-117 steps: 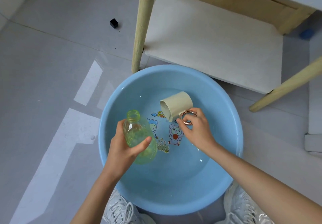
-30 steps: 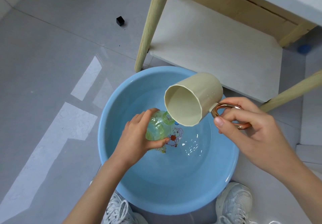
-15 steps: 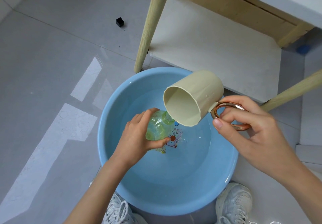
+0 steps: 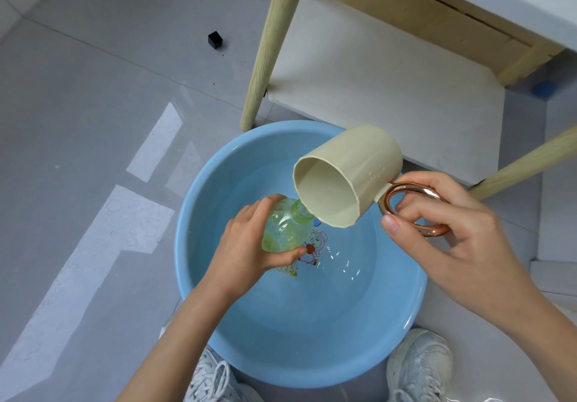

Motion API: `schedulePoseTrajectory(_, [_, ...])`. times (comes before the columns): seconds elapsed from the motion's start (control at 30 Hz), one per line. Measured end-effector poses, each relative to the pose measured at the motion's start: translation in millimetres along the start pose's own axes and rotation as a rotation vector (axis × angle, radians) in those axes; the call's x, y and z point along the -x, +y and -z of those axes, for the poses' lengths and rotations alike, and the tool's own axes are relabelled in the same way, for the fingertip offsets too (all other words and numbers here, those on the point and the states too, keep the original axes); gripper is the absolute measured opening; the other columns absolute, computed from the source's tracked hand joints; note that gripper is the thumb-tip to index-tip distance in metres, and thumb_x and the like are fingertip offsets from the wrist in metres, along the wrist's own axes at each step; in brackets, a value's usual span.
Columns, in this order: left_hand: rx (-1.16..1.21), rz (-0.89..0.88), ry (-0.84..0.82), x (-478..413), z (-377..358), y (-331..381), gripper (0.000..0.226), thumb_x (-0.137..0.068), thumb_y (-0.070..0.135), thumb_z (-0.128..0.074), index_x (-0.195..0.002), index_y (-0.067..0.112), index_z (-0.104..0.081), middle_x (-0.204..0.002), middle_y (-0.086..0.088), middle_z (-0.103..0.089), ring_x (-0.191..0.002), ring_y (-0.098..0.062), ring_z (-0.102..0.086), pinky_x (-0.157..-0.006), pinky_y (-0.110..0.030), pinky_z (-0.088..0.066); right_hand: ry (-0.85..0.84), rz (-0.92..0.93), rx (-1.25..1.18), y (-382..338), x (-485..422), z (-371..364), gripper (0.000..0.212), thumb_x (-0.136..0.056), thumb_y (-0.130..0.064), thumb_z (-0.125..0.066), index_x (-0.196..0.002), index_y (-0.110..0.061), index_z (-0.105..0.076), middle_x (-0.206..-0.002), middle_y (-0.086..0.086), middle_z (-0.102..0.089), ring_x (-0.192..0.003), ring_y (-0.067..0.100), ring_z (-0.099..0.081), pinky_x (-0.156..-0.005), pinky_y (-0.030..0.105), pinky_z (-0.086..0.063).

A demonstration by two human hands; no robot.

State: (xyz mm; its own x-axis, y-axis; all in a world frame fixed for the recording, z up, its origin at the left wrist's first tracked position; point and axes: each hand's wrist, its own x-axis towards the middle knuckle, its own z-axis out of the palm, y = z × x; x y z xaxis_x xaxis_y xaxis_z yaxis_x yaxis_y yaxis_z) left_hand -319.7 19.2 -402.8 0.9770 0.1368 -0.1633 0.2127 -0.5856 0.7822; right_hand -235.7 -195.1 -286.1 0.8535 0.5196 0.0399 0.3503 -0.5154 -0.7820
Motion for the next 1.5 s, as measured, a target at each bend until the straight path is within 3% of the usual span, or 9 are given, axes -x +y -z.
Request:
schedulePoseTrajectory(0.47, [0.006,0.001,-0.006,-1.0,1.1,0.7,0.073,-0.066,0.053,-0.077,-0.128,0.032,-0.044,-0.104,0.040,-0.040,-0.103,-0.002,-0.044,-0.086,-0.023,-0.034,0.003,0.028,0.061,-0.3,-0.1,-0.2,0.032,-0.086,-0.038,-0.057,-0.065,-0.014,-0.060,-0.105,0.002,-0.055,-0.089,0.010,-0.059,-0.077,0.009,-0.040])
schedulePoseTrajectory(1.5, [0.013,0.008,-0.011,-1.2,2.6,3.8,0.074,-0.066,0.053,-0.077,-0.129,0.032,-0.044,-0.101,0.042,-0.039,-0.100,0.003,-0.039,-0.085,-0.021,-0.033,0.009,0.069,0.135,-2.3,1.4,-0.5,0.032,-0.086,-0.038,-0.057,-0.067,-0.013,-0.061,-0.106,0.003,-0.054,-0.086,0.010,-0.057,-0.076,0.010,-0.040])
